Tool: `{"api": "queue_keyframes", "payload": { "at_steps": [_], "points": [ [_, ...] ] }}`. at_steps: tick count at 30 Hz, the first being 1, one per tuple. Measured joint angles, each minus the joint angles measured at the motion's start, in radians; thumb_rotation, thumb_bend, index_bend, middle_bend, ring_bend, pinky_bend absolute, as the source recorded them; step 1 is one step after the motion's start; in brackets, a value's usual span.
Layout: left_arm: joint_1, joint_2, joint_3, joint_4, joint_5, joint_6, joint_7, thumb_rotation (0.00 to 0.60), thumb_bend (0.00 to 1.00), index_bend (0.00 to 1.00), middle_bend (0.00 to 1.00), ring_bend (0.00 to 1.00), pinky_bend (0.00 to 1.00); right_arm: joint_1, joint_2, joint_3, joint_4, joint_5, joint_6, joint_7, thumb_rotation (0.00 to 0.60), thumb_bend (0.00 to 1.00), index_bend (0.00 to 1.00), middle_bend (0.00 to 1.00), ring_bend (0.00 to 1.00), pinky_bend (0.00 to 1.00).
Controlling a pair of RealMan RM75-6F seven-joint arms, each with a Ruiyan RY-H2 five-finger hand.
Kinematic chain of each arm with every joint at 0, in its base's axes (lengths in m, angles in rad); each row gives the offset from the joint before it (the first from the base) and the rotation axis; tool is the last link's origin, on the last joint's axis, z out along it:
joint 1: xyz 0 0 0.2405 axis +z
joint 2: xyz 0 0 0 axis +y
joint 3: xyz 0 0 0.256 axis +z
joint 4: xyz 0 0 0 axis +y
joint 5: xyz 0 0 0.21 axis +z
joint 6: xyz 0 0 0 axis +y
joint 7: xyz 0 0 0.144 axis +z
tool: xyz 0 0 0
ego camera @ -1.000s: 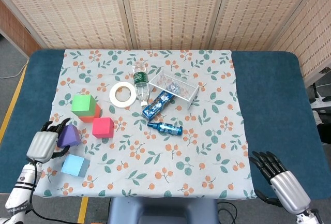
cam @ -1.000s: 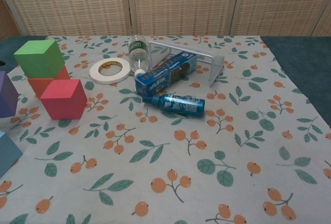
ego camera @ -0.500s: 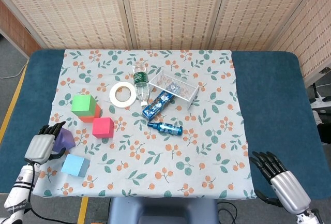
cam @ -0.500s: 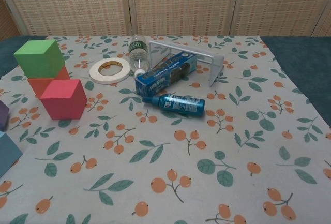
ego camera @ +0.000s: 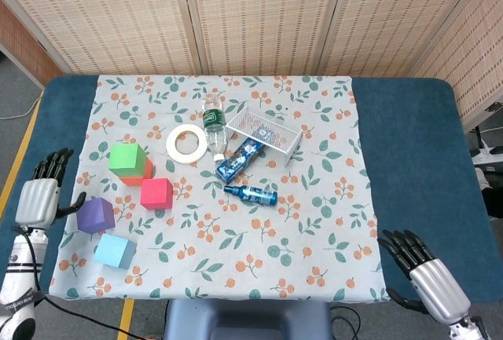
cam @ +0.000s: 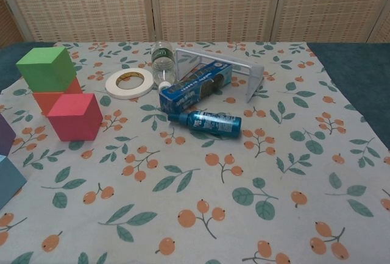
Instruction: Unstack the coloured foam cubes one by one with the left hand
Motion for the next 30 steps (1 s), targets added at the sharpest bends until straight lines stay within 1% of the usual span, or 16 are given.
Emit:
{"api": "queue_keyframes", "payload": {
  "at_steps": [4,11,14,17,21,23,24,26,28,30],
  "points": [
    [-0.042,-0.013,-0.017,0.029,-0.003,-0.062,-0.013,0.600,0.35,0.00,0.00,0.00,0.07,0.000,-0.003,0.003,0.000,0.007,-0.005,-0.006,0.600,0.17,0.00,0.00,0.00,0.00],
    [-0.146,-0.047,-0.027,0.070,-0.034,-0.261,0.005,0.600,0.35,0.00,0.00,0.00,0.06,0.002,-0.007,0.011,0.000,0.025,-0.015,-0.012,0.600,0.17,0.00,0.00,0.00,0.00],
    [-0.192,-0.068,-0.034,0.089,-0.058,-0.322,0.031,0.600,0.34,0.00,0.00,0.00,0.06,0.003,-0.006,0.014,-0.001,0.032,-0.017,-0.012,0.600,0.17,0.00,0.00,0.00,0.00],
    [-0.220,-0.091,-0.041,0.107,-0.071,-0.342,0.049,0.600,0.35,0.00,0.00,0.00,0.06,0.004,-0.007,0.016,-0.001,0.037,-0.021,-0.012,0.600,0.17,0.00,0.00,0.00,0.00],
    [-0.234,-0.104,-0.045,0.123,-0.085,-0.362,0.057,0.600,0.35,0.00,0.00,0.01,0.06,0.005,-0.006,0.017,-0.002,0.039,-0.023,-0.011,0.600,0.17,0.00,0.00,0.00,0.00],
    [-0.242,-0.111,-0.045,0.135,-0.093,-0.375,0.062,0.600,0.34,0.00,0.00,0.07,0.06,0.004,-0.005,0.017,-0.002,0.039,-0.020,-0.010,0.600,0.17,0.00,0.00,0.00,0.00],
    [-0.244,-0.115,-0.046,0.140,-0.095,-0.375,0.062,0.600,0.34,0.00,0.00,0.12,0.07,0.004,-0.005,0.018,-0.002,0.039,-0.018,-0.009,0.600,0.17,0.00,0.00,0.00,0.00],
    [-0.246,-0.123,-0.047,0.147,-0.093,-0.367,0.057,0.600,0.33,0.00,0.00,0.22,0.11,0.003,-0.004,0.019,-0.002,0.041,-0.017,-0.009,0.600,0.17,0.00,0.00,0.00,0.00],
    [-0.246,-0.133,-0.049,0.156,-0.090,-0.353,0.050,0.600,0.33,0.00,0.01,0.27,0.15,0.004,-0.005,0.019,-0.002,0.042,-0.019,-0.009,0.600,0.17,0.00,0.00,0.00,0.00],
    [-0.247,-0.144,-0.051,0.168,-0.086,-0.343,0.038,0.600,0.33,0.00,0.03,0.31,0.17,0.005,-0.005,0.019,-0.002,0.043,-0.022,-0.011,0.600,0.17,0.00,0.00,0.00,0.00]
  ]
}}
